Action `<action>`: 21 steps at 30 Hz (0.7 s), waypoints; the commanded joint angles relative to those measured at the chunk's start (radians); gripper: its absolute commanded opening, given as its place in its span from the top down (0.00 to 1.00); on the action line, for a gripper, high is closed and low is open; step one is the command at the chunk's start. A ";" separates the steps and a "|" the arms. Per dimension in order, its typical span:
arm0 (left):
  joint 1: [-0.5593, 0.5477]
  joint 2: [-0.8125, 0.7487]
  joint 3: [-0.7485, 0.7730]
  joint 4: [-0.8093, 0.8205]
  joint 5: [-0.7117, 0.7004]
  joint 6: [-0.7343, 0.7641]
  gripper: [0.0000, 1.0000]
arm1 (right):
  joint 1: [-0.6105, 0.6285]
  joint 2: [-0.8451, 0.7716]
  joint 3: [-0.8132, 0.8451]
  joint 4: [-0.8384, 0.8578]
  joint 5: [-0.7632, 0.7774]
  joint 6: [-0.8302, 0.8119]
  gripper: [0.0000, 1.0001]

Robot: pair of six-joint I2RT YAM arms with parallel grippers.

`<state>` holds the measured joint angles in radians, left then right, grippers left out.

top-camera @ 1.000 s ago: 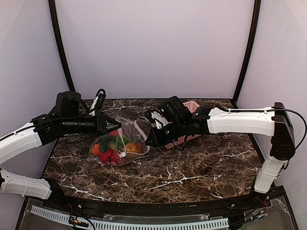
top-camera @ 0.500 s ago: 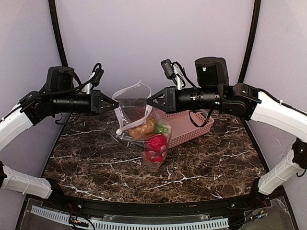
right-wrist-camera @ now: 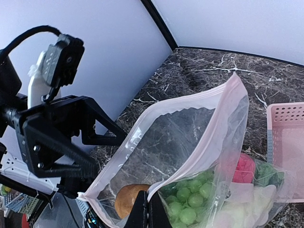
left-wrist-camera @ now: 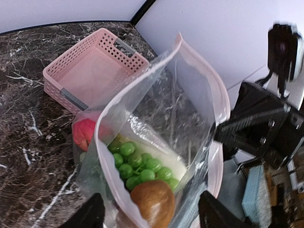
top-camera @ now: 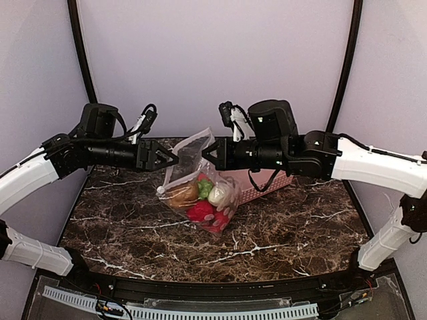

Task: Place the food in the zip-top bag and seal the zipper
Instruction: Pass from the right arm to the left

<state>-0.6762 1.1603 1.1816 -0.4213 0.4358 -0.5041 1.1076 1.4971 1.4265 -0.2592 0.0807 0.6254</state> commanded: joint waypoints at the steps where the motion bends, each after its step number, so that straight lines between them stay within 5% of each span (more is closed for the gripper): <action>1: 0.005 -0.092 -0.082 0.007 -0.028 0.038 0.17 | 0.007 0.044 0.050 0.055 0.110 0.015 1.00; 5: 0.004 -0.193 -0.160 0.006 -0.056 0.048 0.03 | 0.007 0.071 0.086 0.064 0.142 0.012 1.00; 11: 0.003 -0.343 -0.296 0.069 -0.022 0.041 0.02 | 0.007 0.121 0.144 0.065 0.140 0.002 1.00; 21: 0.003 -0.375 -0.380 0.069 -0.041 0.051 0.46 | 0.007 0.145 0.168 0.058 0.133 0.002 1.00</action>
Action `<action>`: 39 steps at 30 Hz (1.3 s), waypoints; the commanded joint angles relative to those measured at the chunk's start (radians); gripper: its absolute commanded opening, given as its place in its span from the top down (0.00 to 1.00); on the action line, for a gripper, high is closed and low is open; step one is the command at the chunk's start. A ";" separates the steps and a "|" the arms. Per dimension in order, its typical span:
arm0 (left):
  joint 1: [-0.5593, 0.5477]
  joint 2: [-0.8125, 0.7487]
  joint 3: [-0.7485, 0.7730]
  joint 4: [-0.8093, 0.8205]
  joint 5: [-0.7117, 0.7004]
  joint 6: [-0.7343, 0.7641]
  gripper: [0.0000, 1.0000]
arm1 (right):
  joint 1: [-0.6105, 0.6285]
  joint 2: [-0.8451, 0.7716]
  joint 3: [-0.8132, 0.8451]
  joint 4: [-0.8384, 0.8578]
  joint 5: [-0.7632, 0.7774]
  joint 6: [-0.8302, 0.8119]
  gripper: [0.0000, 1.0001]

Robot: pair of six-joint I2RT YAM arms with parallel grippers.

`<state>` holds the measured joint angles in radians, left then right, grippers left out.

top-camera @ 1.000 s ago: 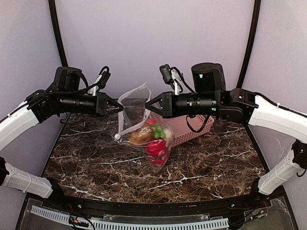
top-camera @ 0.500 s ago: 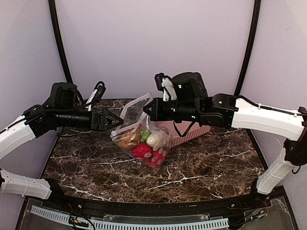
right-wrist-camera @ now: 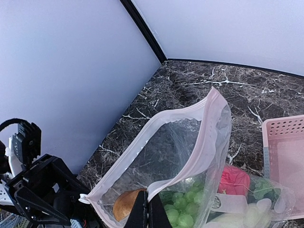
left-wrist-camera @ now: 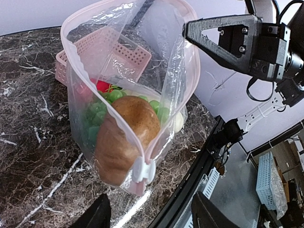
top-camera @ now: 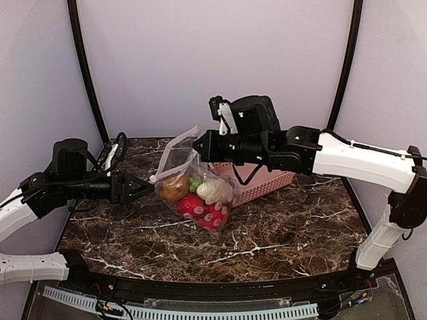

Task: Place the food in the zip-top bag and seal the zipper
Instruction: Pass from the right arm to the left

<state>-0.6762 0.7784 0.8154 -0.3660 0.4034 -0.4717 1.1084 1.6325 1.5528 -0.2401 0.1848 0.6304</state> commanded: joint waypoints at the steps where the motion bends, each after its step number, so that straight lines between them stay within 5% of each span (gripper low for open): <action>1: 0.003 0.012 -0.013 0.014 -0.013 0.023 0.50 | 0.006 0.011 0.044 0.037 0.028 -0.004 1.00; 18: 0.003 0.048 -0.033 0.109 -0.062 0.021 0.90 | 0.005 0.014 0.050 0.026 0.021 -0.001 1.00; 29: 0.003 0.034 -0.046 0.119 -0.081 0.022 0.99 | 0.003 -0.004 0.031 0.015 0.036 -0.011 1.00; 35: 0.003 -0.001 -0.027 0.120 -0.063 0.057 0.99 | -0.017 -0.044 0.027 -0.058 0.102 -0.095 0.42; 39: 0.003 -0.003 -0.009 0.119 -0.043 0.076 0.99 | -0.074 -0.040 0.060 -0.147 0.026 -0.124 0.26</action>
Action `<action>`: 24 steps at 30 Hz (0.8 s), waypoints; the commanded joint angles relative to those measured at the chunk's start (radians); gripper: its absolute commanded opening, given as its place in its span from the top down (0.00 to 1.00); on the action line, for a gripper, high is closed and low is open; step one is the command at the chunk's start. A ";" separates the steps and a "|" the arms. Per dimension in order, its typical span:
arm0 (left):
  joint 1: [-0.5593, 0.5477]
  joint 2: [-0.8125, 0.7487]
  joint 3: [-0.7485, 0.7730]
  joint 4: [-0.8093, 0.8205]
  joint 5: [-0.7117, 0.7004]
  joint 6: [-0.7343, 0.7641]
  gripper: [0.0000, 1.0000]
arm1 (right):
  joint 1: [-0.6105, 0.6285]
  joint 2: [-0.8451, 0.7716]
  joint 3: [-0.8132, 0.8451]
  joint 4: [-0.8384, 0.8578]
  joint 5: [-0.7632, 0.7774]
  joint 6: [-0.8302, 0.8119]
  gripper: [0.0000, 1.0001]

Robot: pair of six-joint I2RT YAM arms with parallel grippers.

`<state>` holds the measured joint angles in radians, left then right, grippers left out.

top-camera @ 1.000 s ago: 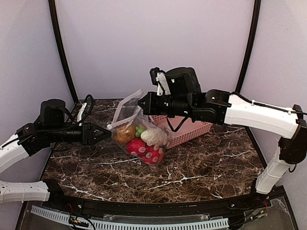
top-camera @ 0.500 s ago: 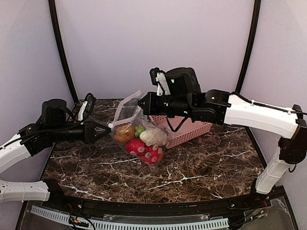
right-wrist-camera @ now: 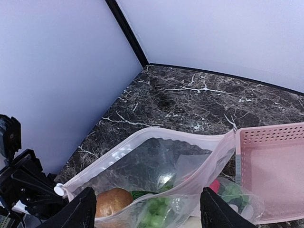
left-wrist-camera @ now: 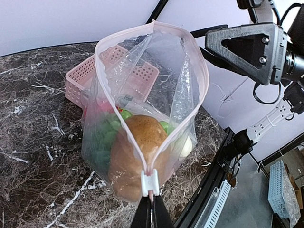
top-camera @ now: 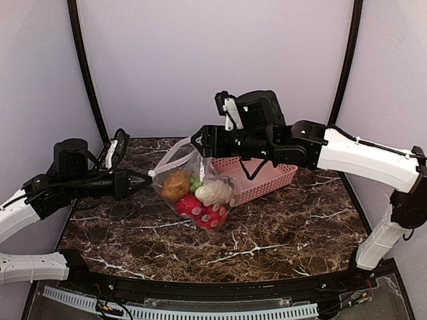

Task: Place the food in the zip-top bag and seal the zipper
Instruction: Pass from the right arm to the left, then adjust the zipper food storage bag at the center of the board.

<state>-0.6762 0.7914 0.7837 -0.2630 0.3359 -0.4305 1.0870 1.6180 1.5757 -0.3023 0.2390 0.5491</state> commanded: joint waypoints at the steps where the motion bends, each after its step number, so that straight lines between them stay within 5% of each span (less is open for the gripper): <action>1: 0.003 -0.015 0.024 0.016 0.028 0.038 0.99 | -0.066 -0.022 0.043 -0.109 -0.042 -0.044 0.25; 10: 0.003 -0.013 0.041 0.005 0.019 0.043 0.99 | -0.166 -0.101 -0.027 -0.060 -0.277 -0.136 0.08; 19: 0.003 -0.011 0.040 0.007 0.013 0.031 0.99 | -0.292 -0.202 -0.198 0.095 -0.564 -0.187 0.05; 24: 0.004 -0.008 0.040 0.013 0.020 0.024 0.99 | -0.372 -0.187 -0.254 0.165 -0.738 -0.208 0.15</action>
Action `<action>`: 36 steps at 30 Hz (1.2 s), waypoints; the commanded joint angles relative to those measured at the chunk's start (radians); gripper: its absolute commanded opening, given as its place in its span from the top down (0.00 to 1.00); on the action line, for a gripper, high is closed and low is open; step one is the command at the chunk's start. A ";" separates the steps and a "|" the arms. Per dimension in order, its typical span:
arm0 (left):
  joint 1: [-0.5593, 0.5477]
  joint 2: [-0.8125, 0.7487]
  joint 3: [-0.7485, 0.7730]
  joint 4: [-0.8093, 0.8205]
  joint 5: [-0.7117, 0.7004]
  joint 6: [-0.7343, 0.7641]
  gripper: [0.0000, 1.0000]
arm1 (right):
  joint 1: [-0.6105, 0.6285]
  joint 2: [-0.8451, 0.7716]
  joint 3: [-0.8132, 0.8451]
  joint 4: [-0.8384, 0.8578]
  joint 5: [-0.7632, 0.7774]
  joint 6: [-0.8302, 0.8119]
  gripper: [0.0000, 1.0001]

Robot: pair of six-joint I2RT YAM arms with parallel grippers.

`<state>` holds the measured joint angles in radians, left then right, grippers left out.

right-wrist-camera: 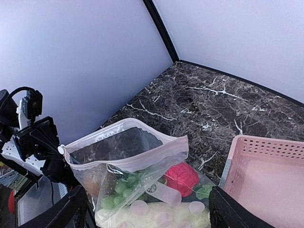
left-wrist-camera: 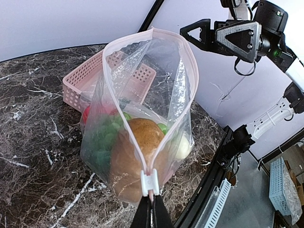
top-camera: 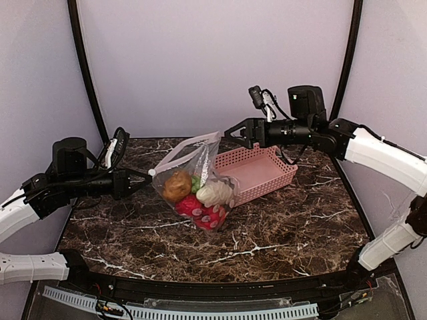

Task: Place the food in the zip-top bag and seal the zipper
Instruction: Adjust the zipper food storage bag at the center of the board.

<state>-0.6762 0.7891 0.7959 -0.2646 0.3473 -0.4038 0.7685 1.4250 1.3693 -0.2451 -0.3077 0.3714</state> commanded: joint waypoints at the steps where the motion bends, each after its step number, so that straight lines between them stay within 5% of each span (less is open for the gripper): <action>1: 0.004 -0.006 0.028 0.014 0.008 -0.003 0.99 | -0.070 0.011 -0.061 0.133 -0.225 -0.022 0.17; 13: 0.003 -0.002 0.026 0.016 0.011 -0.008 0.99 | -0.165 0.153 -0.029 0.219 -0.472 -0.040 0.42; 36: 0.004 0.027 0.042 0.020 0.010 -0.010 0.99 | -0.186 0.358 0.121 0.241 -0.663 -0.064 0.50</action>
<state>-0.6762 0.8131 0.8036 -0.2626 0.3481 -0.4118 0.5926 1.7664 1.4498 -0.0296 -0.8997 0.3149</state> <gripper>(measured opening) 0.010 0.511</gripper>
